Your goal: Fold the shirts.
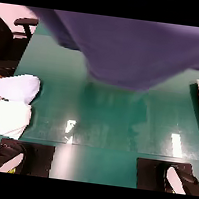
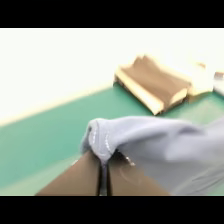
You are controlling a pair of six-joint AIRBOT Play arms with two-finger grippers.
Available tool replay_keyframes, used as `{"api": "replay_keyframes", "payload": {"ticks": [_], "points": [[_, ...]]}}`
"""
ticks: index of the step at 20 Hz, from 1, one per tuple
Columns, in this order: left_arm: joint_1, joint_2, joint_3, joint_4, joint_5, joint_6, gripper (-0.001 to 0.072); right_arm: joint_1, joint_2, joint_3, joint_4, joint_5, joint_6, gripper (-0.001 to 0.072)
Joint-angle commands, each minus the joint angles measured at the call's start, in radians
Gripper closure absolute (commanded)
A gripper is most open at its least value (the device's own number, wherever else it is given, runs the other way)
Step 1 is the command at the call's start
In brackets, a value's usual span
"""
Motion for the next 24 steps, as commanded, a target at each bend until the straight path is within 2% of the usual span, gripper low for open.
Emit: {"api": "replay_keyframes", "payload": {"ticks": [1, 6, 9, 11, 14, 18, 21, 22, 23, 24], "points": [[0.0, 0.046, 0.085, 0.003, -0.054, 0.001, 0.068, -0.096, -0.018, 0.18, -0.014, 0.12, 0.013, 0.07], [0.0, -0.027, 0.068, 0.042, -0.174, -0.002, 0.068, -0.096, -0.225, 0.383, 0.0, 0.18, 0.088, 0.07], [0.0, -0.149, -0.006, 0.169, -0.257, -0.013, 0.068, -0.004, -0.378, 0.327, -0.009, 0.199, 0.125, 0.07], [0.001, -0.255, -0.108, 0.218, -0.259, -0.032, 0.068, 0.072, -0.489, 0.243, -0.059, 0.199, 0.126, 0.07], [0.0, -0.447, -0.276, 0.208, -0.18, -0.031, 0.0679, 0.179, -0.665, 0.13, -0.193, 0.177, 0.126, 0.0699], [0.002, -0.68, -0.337, 0.224, 0.001, -0.029, 0.0679, 0.249, -0.881, 0.097, -0.179, 0.061, 0.125, 0.0699], [0.002, -0.735, -0.337, 0.228, 0.103, -0.03, 0.0677, 0.275, -0.99, 0.178, -0.179, 0.045, 0.125, 0.0693], [0.002, -0.734, -0.335, 0.227, 0.117, -0.029, 0.0523, 0.277, -1.014, 0.216, -0.179, 0.058, 0.125, 0.0602], [0.002, -0.734, -0.324, 0.227, 0.104, -0.031, 0.0227, 0.277, -1.034, 0.261, -0.179, 0.076, 0.125, 0.0366], [0.009, -0.733, -0.302, 0.221, 0.057, -0.034, 0.0116, 0.276, -1.046, 0.302, -0.179, 0.1, 0.125, 0.0305]]}}
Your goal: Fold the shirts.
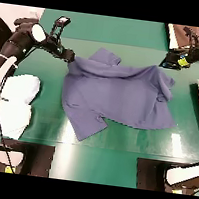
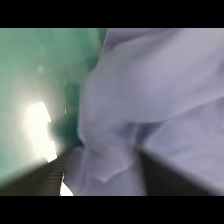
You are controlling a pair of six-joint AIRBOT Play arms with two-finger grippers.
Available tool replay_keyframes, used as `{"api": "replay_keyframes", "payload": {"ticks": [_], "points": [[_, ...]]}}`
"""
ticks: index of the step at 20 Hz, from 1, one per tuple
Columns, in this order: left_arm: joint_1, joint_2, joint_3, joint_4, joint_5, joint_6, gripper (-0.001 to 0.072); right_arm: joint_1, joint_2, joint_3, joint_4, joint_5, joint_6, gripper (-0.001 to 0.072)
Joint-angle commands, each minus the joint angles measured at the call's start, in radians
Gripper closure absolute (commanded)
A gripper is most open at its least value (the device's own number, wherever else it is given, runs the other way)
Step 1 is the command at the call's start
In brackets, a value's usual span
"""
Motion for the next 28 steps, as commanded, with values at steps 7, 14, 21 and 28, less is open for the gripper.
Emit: {"api": "replay_keyframes", "payload": {"ticks": [7, 14, 21, 28], "points": [[0.132, 0.16, -0.121, -0.049, -0.284, -0.06, 0.0116, -0.069, 0.127, -0.135, 0.138, 0.165, -0.032, 0.0307], [0.143, 0.453, -0.78, -0.248, -0.082, -0.079, 0.0115, -0.165, 0.481, -0.712, 0.417, 0.035, -0.133, 0.0308], [0.142, 0.459, -0.961, -0.446, 0.09, -0.052, 0.0116, -0.174, 0.632, -0.833, 0.415, -0.014, -0.158, 0.0336], [0.023, 0.449, -0.96, -0.51, 0.214, -0.019, 0.0469, -0.176, 0.642, -0.833, 0.41, -0.004, -0.158, 0.0336]]}}
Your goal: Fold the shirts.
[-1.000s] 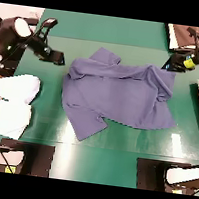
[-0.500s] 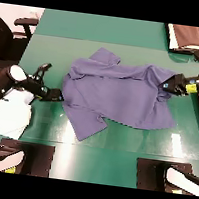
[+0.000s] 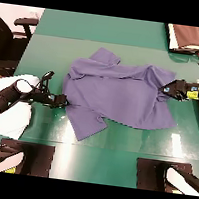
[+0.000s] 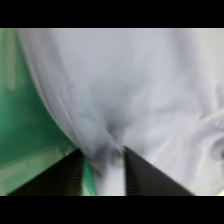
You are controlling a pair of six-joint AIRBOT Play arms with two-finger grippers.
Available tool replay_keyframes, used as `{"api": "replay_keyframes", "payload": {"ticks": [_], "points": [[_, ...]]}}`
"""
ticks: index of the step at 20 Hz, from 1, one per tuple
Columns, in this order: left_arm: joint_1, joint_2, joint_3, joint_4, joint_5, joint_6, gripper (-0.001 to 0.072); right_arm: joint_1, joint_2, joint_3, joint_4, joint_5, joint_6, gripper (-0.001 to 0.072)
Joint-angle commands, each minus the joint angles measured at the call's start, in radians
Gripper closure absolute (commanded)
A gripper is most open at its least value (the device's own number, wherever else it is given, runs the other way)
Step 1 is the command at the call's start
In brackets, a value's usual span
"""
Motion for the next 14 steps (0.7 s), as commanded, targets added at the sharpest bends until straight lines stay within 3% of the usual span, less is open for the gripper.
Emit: {"api": "replay_keyframes", "payload": {"ticks": [1, 3, 4, 5, 10, 13, 14], "points": [[-0.034, -0.003, 0.0, -0.029, 0.053, -0.006, 0.0467, -0.009, 0.006, -0.005, -0.009, 0.002, -0.002, 0.0336], [-0.034, -0.003, 0.018, -0.027, 0.041, -0.006, 0.0469, -0.051, 0.006, -0.005, -0.05, 0.021, -0.002, 0.0336], [-0.034, -0.003, 0.032, -0.027, 0.027, -0.006, 0.0506, -0.082, 0.006, -0.006, -0.087, 0.039, -0.002, 0.0336], [-0.034, -0.003, 0.052, -0.024, 0.01, -0.001, 0.0669, -0.119, 0.006, -0.006, -0.127, 0.064, -0.002, 0.0335], [-0.034, 0.007, 0.135, -0.005, -0.05, 0.004, 0.068, -0.375, 0.006, -0.011, -0.384, 0.099, 0.053, 0.0331], [-0.034, 0.01, 0.135, -0.001, -0.05, 0.007, 0.0679, -0.525, 0.005, -0.126, -0.389, 0.071, 0.053, 0.0309], [-0.034, 0.01, 0.135, -0.001, -0.049, 0.007, 0.068, -0.561, -0.002, -0.188, -0.389, 0.057, 0.053, 0.0194]]}}
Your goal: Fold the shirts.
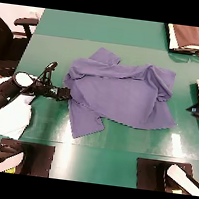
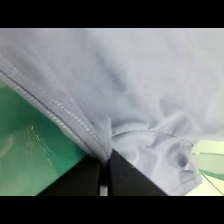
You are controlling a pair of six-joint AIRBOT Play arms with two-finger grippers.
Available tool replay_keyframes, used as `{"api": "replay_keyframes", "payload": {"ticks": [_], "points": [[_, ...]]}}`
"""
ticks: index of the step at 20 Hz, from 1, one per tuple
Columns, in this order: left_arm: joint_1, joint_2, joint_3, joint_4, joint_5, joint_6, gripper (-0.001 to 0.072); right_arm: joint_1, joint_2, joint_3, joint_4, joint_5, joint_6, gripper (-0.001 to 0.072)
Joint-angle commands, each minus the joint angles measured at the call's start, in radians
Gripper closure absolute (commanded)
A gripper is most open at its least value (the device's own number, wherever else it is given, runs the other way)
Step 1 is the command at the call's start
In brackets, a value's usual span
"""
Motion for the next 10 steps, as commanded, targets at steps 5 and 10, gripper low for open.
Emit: {"api": "replay_keyframes", "payload": {"ticks": [5, 10], "points": [[0.0, 0.003, 0.011, 0.005, -0.009, 0.003, 0.068, -0.132, -0.104, -0.315, 0.052, -0.17, -0.031, 0.021], [0.0, 0.003, 0.011, 0.005, -0.008, 0.003, 0.0679, 0.002, -0.191, -0.296, 0.184, -0.281, -0.06, 0.0291]]}}
